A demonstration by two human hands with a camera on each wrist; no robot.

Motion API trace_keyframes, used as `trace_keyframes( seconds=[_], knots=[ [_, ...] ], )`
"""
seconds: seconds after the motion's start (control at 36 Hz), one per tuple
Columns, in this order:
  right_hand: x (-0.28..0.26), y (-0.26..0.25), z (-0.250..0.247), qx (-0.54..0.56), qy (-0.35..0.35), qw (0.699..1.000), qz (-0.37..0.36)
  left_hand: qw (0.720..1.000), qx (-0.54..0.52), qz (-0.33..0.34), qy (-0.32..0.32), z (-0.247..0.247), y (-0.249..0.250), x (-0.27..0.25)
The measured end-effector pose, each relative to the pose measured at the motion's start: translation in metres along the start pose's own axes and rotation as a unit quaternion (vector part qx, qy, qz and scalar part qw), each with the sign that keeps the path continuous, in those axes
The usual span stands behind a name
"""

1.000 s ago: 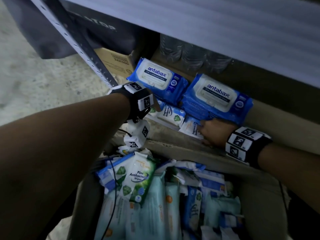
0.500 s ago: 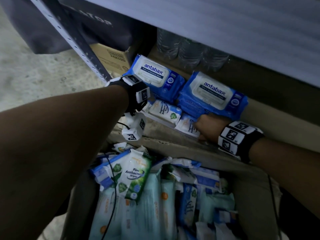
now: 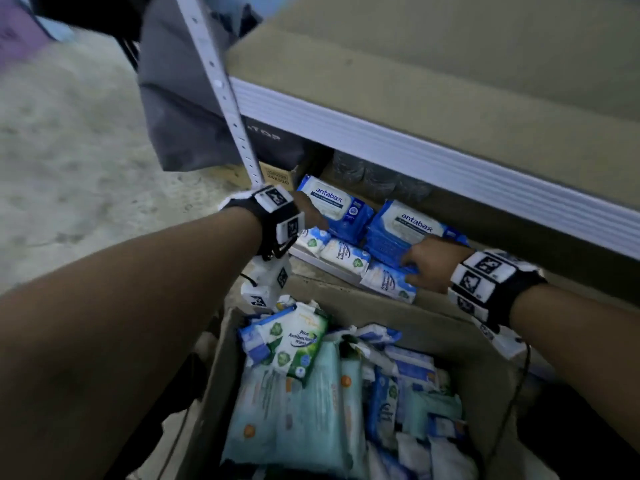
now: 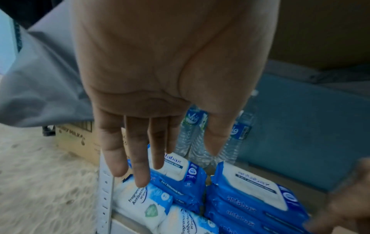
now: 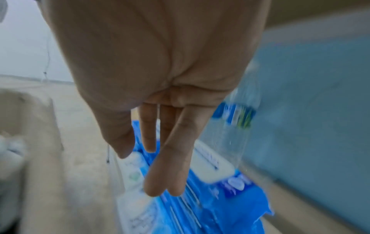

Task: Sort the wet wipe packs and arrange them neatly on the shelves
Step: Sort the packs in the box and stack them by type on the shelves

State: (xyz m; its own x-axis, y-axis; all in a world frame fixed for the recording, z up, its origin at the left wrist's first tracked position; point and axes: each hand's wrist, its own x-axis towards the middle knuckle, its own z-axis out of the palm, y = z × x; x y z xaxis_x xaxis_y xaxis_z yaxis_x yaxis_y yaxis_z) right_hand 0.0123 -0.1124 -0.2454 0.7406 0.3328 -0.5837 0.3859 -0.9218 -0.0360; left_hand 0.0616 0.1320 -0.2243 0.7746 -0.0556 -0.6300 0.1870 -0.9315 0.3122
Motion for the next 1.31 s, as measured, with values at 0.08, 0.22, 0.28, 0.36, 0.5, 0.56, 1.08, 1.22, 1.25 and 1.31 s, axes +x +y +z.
trace_keyframes(
  seconds=[0.08,0.22,0.28,0.36,0.5,0.56,1.08,1.22,1.25,1.31],
  knots=[
    [-0.025,-0.008,-0.001,-0.006,0.011,1.000,0.011,0.999,0.020,0.010,0.031,-0.001,-0.003,-0.023],
    [-0.064,-0.027,0.001,0.022,0.009,0.999,0.035,0.998,0.048,0.025,0.029,0.007,-0.007,-0.071],
    [-0.075,-0.036,0.007,0.042,0.015,0.998,0.035,0.997,0.054,0.034,0.050,0.017,-0.013,-0.089],
    [-0.089,-0.048,0.021,0.092,0.019,0.995,0.040,0.997,0.040,0.029,0.061,0.034,-0.021,-0.119],
    [-0.104,-0.071,0.050,0.173,0.049,0.982,0.055,0.995,-0.052,0.018,0.085,0.076,-0.046,-0.150],
    [-0.106,-0.077,0.065,0.202,0.051,0.975,0.069,0.993,-0.072,-0.010,0.094,0.096,-0.058,-0.153],
    [-0.059,-0.081,0.162,0.301,0.051,0.944,0.125,0.989,-0.069,-0.071,0.108,0.179,-0.104,-0.103],
    [-0.045,-0.091,0.161,0.270,0.030,0.954,0.126,0.987,-0.037,-0.110,0.110,0.179,-0.096,-0.102],
    [-0.042,-0.091,0.161,0.266,0.037,0.954,0.131,0.987,-0.030,-0.115,0.108,0.179,-0.096,-0.102],
    [-0.036,-0.092,0.159,0.265,0.038,0.953,0.144,0.987,-0.014,-0.121,0.106,0.180,-0.096,-0.102]
  ],
)
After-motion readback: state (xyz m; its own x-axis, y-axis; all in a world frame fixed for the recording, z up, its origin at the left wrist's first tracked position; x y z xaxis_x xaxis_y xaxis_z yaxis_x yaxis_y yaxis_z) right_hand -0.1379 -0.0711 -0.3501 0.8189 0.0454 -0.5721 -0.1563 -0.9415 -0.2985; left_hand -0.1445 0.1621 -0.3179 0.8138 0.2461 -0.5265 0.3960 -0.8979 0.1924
